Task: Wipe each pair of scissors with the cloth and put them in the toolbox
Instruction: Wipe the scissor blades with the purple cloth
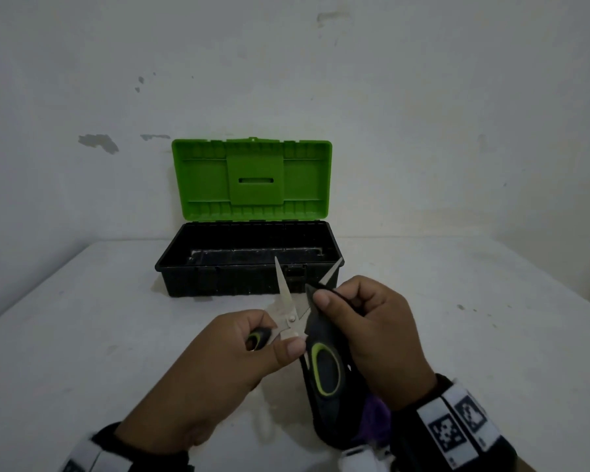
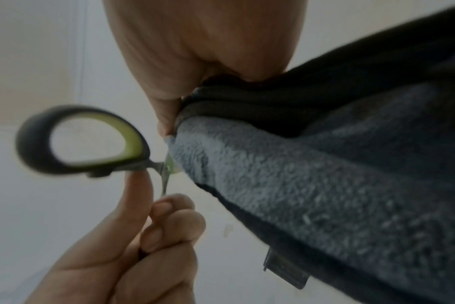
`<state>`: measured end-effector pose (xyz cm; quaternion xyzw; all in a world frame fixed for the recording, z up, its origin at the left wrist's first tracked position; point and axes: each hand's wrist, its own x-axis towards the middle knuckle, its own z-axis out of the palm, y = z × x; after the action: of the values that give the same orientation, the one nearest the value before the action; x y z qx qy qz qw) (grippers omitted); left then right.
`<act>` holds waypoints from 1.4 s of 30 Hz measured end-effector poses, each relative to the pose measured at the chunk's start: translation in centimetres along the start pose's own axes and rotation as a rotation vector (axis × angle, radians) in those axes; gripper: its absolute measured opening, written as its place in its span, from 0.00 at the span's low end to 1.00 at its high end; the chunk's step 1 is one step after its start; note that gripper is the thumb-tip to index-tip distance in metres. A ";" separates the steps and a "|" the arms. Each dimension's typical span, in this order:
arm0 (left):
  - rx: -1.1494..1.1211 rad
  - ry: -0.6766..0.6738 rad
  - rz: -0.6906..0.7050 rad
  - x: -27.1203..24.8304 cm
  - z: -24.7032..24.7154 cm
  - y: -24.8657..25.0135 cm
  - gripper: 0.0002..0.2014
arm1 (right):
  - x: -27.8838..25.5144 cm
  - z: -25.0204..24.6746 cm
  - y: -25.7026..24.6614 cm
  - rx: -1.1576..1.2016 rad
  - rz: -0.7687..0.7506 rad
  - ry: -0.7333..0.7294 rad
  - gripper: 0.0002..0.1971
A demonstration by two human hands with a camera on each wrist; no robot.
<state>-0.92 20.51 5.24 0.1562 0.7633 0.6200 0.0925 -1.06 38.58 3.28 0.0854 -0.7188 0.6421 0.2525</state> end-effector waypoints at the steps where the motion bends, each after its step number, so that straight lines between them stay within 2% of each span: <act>1: -0.002 0.000 -0.014 0.1 -0.1 -0.1 0.19 | 0.1 0.0 0.1 0.006 0.007 0.015 0.10; 5: -0.055 -0.041 -0.052 0.0 -0.4 -0.1 0.13 | -0.9 0.6 -0.2 0.015 0.018 -0.091 0.08; 10: 0.001 -0.055 -0.052 0.0 -0.5 -0.3 0.17 | 0.0 -0.2 0.1 0.040 0.024 0.066 0.11; 14: -0.051 -0.061 -0.050 -0.1 -0.4 -0.1 0.11 | -1.0 0.5 -0.4 -0.010 0.012 -0.065 0.08; 19: 0.010 -0.054 -0.052 0.1 -0.6 -0.3 0.19 | 0.5 -0.7 -0.2 0.001 0.026 0.080 0.12; 23: -0.031 -0.081 -0.061 -0.1 -0.8 -0.4 0.16 | -0.4 -0.2 -0.7 -0.013 0.028 -0.011 0.14; 28: -0.046 -0.099 -0.072 0.0 -0.9 -0.7 0.20 | 0.5 -0.8 -0.5 0.049 0.024 0.100 0.11; 32: -0.085 -0.104 -0.068 -0.1 -1.0 -0.4 0.13 | -0.7 0.2 -0.6 -0.015 0.020 -0.011 0.12; 37: -0.069 -0.100 -0.066 -0.1 -0.9 -0.4 0.18 | 0.9 -0.9 -1.2 0.075 0.018 0.125 0.13; 42: -0.038 -0.105 -0.081 -0.3 -1.3 -0.2 0.16 | 0.0 -0.5 -1.6 0.022 0.039 0.027 0.13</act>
<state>-1.07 19.22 5.35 0.1554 0.7513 0.6210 0.1603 -0.24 38.83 4.75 0.0651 -0.7099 0.6557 0.2487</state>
